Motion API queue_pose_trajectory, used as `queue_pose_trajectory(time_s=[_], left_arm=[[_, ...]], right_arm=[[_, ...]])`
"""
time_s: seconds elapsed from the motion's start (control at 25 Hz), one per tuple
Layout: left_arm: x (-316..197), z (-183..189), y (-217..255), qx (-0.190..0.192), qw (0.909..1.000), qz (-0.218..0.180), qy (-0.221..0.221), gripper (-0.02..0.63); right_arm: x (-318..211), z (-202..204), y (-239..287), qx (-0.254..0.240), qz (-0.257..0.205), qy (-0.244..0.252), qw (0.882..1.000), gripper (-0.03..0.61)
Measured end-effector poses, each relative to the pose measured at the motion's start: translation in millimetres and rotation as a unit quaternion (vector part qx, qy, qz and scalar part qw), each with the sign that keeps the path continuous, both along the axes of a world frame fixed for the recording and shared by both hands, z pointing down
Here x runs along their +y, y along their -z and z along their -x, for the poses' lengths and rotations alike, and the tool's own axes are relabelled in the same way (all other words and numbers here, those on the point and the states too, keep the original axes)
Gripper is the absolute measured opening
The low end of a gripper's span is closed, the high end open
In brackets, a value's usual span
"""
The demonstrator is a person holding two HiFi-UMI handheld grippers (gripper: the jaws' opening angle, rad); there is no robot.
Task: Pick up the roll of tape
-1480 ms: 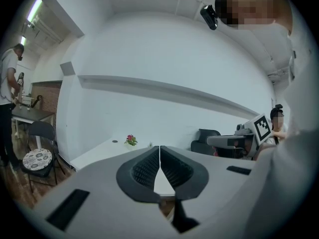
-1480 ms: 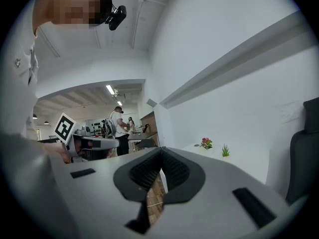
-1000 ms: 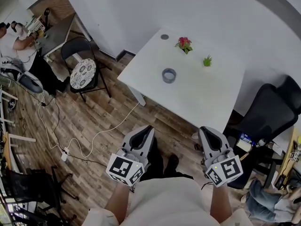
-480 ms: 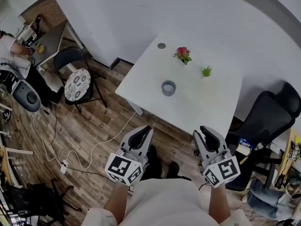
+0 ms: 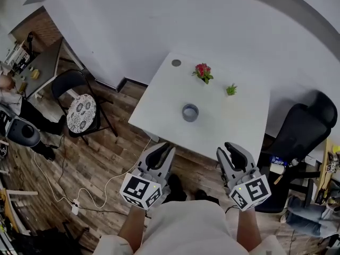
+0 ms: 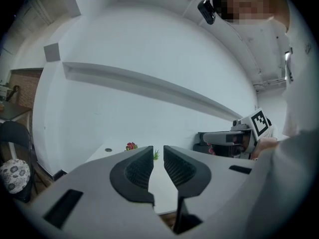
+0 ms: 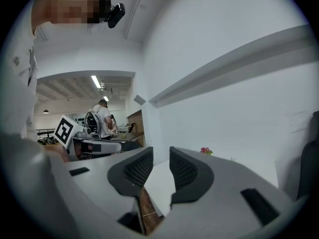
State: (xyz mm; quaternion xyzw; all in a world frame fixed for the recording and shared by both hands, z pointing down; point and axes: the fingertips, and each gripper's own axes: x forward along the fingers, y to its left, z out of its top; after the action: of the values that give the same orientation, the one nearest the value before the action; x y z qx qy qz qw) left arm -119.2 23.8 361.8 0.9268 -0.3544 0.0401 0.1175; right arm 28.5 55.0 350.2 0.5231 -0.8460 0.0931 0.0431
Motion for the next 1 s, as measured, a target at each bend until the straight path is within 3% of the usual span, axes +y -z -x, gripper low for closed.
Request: queue_pose_trajectory(time_s=[0.44,1.0], left_arm=[[-28,21,-24,0.003,0.9992,0.032,-0.024,0.063],[-56,0,-40,-0.01,0.9979,0.058,-0.029,0.063]], right_arm=[[-20,36,-30,0.011,0.048,0.001,0.999,0.109],[-72,34,-50,0.014,0.073,0.036,0.997,0.109]])
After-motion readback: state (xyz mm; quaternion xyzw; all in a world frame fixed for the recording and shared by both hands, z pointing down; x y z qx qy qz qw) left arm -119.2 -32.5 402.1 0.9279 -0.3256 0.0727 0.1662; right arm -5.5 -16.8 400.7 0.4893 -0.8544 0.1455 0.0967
